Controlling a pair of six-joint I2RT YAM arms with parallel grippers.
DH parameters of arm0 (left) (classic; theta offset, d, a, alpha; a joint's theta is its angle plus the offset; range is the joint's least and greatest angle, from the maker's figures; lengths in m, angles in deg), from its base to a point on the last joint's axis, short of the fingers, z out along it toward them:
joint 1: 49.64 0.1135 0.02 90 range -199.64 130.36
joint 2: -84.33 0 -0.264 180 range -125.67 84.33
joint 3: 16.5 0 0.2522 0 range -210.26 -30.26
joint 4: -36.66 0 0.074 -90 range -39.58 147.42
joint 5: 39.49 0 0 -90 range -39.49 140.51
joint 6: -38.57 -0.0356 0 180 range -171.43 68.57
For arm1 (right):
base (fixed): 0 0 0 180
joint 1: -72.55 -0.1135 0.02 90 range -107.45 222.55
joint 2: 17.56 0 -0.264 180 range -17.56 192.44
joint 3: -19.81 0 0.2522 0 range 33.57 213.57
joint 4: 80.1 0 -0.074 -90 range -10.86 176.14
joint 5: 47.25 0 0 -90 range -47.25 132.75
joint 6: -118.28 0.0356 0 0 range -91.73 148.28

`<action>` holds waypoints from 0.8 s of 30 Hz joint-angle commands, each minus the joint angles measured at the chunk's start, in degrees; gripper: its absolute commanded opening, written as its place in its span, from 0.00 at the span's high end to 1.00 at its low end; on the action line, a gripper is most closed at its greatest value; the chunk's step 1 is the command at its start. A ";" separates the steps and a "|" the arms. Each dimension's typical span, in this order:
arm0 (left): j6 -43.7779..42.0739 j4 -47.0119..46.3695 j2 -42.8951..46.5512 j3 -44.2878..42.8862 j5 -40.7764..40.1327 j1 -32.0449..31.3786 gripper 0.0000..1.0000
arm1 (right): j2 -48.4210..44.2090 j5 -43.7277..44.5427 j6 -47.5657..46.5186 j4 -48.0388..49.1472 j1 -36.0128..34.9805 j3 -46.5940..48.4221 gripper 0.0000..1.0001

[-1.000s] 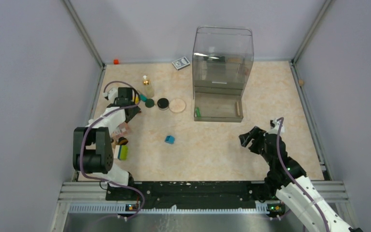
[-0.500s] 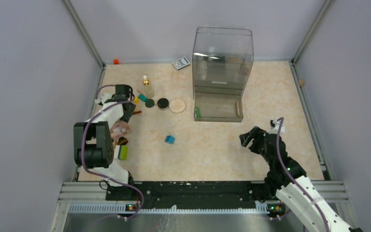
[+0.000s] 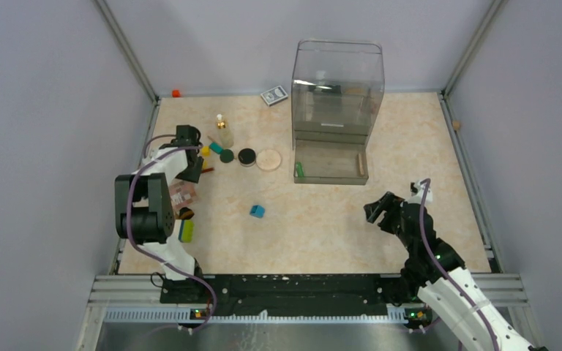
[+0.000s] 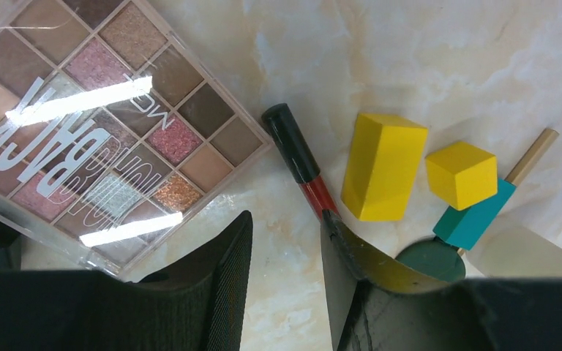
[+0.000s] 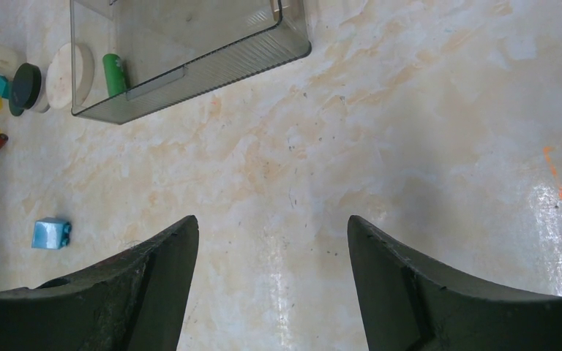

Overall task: Organize the makeup
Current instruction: Pick up the lipstick at the center of the board.

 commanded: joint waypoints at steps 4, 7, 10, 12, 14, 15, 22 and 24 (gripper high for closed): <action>3.04 1.80 -3.67 -4.75 0.98 1.65 0.55 | -0.78 0.98 -0.58 0.04 0.14 2.67 0.27; 3.28 2.04 -4.80 -5.90 0.72 1.85 0.51 | -0.77 1.01 -0.66 -0.11 0.13 2.75 0.27; 4.28 3.10 -5.73 -6.64 0.43 1.96 0.47 | -0.74 0.96 -0.58 -0.05 0.12 2.79 0.27; 4.84 3.65 -6.44 -7.02 0.26 1.96 0.46 | -0.73 1.20 -0.66 -0.25 0.13 3.11 0.27; 4.96 3.99 -7.47 -7.41 0.67 2.09 0.45 | -0.83 1.37 -0.67 -0.47 0.14 3.17 0.27; 4.43 3.91 -8.12 -7.67 1.00 2.13 0.45 | -0.84 1.42 -0.59 -0.48 0.14 3.11 0.27; 3.25 4.20 -12.22 -8.96 1.86 2.13 0.48 | -1.05 1.50 -0.14 -0.55 0.14 2.82 0.27; 2.78 3.45 -12.78 -8.80 2.18 2.13 0.53 | -1.11 1.57 -0.14 -0.61 0.14 2.89 0.27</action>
